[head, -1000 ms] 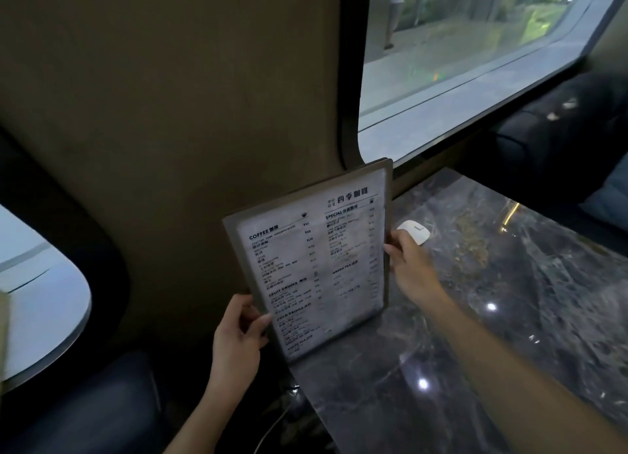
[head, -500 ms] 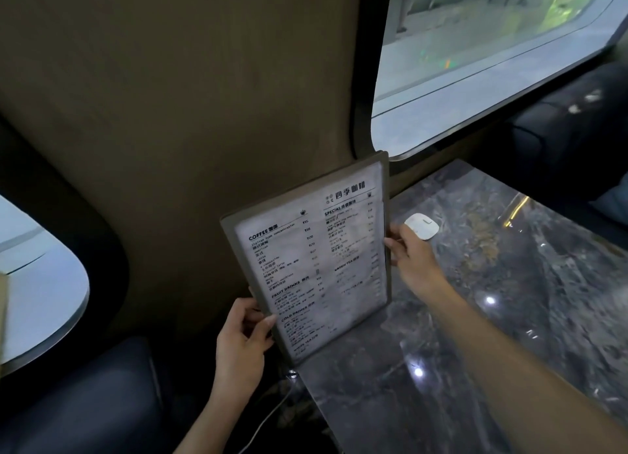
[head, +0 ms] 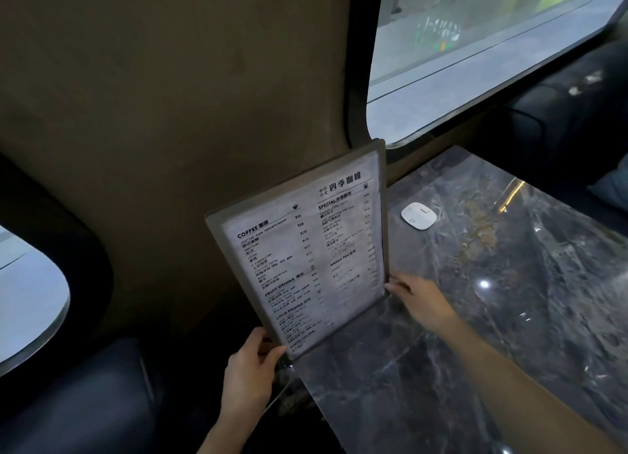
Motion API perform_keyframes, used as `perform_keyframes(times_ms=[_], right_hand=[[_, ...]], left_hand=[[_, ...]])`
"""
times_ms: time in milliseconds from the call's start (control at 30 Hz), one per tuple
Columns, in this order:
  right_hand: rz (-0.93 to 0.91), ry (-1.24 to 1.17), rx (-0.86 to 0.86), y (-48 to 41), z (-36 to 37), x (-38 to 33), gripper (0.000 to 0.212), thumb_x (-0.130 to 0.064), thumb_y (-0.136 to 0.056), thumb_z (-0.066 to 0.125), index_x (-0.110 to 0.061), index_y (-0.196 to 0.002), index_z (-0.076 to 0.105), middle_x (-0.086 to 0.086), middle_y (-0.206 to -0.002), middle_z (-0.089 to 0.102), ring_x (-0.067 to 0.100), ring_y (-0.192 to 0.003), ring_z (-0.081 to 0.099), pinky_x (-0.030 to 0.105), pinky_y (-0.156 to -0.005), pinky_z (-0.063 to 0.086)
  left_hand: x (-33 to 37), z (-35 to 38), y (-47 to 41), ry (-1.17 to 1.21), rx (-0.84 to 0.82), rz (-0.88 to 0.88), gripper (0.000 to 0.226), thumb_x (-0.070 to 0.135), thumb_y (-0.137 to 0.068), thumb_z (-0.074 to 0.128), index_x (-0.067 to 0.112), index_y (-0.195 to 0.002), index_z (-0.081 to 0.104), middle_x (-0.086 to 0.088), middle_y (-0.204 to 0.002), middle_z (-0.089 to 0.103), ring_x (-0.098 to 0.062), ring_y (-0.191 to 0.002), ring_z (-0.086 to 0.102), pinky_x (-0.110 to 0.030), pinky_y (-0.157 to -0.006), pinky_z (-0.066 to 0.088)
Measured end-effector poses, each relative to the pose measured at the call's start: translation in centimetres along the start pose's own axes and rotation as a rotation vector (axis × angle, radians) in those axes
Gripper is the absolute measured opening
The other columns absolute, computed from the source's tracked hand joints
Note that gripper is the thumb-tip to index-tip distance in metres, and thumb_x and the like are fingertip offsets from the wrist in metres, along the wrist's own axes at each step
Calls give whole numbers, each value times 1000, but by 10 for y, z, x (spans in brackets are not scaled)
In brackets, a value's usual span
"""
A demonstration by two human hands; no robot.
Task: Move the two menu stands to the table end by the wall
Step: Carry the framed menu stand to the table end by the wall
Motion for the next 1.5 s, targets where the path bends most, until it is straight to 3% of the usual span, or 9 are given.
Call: perform_keyframes(times_ms=[133,267,533,633,833,1000,1300,1400,1500], right_hand=[[9,78,66,-9,4,1,21,-20,-93,48,-7,-88,64,16,-84,71,32,-81,65,40,-72,47],[-16,73,106,-17,8,-3,21,-16,-93,46,-7,-95,65,20,-85,71,33,-77,65,46,-73,52],[-29,117,216,-51,21,-26,22,-17,-92,49,-7,-99,67,21,-89,71,37,-79,63,39,-66,46],[-57,114,210,-63,24,-34,22,-17,-92,48,-6,-95,67,20,-87,71,37,-79,65,44,-69,52],[-48,120,157,-79,27,-45,24,-18,-94,45,-7,-98,65,18,-89,71,33,-81,66,43,-73,52],[-49,120,166,-88,29,-52,25,-19,-94,43,-6,-101,64,20,-88,70,35,-80,65,47,-73,52],[4,103,74,-83,30,-48,29,-33,-95,40,-14,-110,55,11,-99,66,30,-89,61,43,-76,51],[35,93,61,-75,31,-48,35,-37,-92,43,-17,-121,48,4,-97,61,22,-87,57,34,-74,46],[33,121,88,-60,26,-41,41,-33,-92,46,-13,-128,44,11,-115,59,26,-103,56,36,-85,43]], left_hand=[[2,2,0,-8,16,24,25,17,-86,60,39,-78,51,16,-77,63,-1,-75,62,-22,-65,52],[2,-1,-7,3,48,39,29,16,-86,60,40,-76,50,18,-77,64,0,-71,62,-21,-62,51],[-2,-16,-39,33,88,46,12,15,-85,61,23,-94,58,10,-81,70,-7,-76,66,-32,-70,56],[-2,-21,-51,14,101,62,13,16,-86,61,17,-99,58,3,-86,70,-12,-79,66,-35,-72,56],[0,-28,-70,31,109,28,13,19,-87,60,31,-84,54,13,-80,64,0,-74,61,-18,-59,48],[-5,-28,-73,10,121,37,12,19,-85,62,28,-83,55,7,-79,67,-10,-74,64,-35,-66,56],[-5,-22,-72,41,150,55,12,19,-86,61,27,-93,56,21,-77,57,-3,-75,58,-18,-60,45],[-2,-23,-68,10,205,14,15,29,-84,63,27,-89,49,13,-76,56,-12,-73,58,-27,-59,47],[1,-26,-61,-63,282,-32,24,40,-82,62,25,-86,44,9,-73,53,-16,-67,57,-33,-59,50]])
Point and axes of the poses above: each hand's wrist, its own y-axis away from the middle knuckle, its own z-axis out of the palm, x = y × z, the point moved 1 cm from there along -y, towards the middle knuckle
